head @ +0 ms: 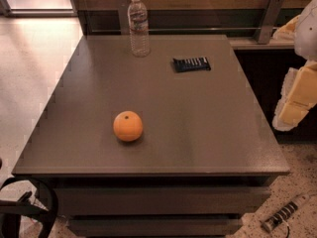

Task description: Move rxbar blueberry near orange

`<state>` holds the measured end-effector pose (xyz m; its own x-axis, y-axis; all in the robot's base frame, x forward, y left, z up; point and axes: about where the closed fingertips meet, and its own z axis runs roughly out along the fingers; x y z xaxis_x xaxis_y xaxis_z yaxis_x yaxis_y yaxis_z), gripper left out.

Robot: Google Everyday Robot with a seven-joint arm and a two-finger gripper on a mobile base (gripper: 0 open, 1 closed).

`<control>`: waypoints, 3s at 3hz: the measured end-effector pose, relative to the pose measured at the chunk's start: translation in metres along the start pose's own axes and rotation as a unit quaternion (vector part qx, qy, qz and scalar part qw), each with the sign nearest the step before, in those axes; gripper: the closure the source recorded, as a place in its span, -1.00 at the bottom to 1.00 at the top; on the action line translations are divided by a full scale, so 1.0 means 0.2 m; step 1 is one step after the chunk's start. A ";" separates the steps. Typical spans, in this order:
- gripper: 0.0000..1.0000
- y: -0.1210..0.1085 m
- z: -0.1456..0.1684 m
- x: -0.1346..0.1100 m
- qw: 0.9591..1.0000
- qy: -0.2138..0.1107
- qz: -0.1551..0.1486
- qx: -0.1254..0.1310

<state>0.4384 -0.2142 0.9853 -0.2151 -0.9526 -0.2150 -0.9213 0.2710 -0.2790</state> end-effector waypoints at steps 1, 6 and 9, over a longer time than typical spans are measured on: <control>-1.00 0.00 0.00 0.00 1.000 0.000 0.000 0.000; -1.00 -0.92 0.31 -0.03 0.973 -0.216 0.059 0.056; -1.00 -1.05 0.67 -0.07 0.961 -0.265 0.081 0.004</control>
Offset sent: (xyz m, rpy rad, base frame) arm 0.0799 -0.0288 0.0242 0.2122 -0.1519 0.0042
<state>0.6782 -0.2396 0.9210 -0.1588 -0.6947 -0.7015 -0.8868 0.4127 -0.2079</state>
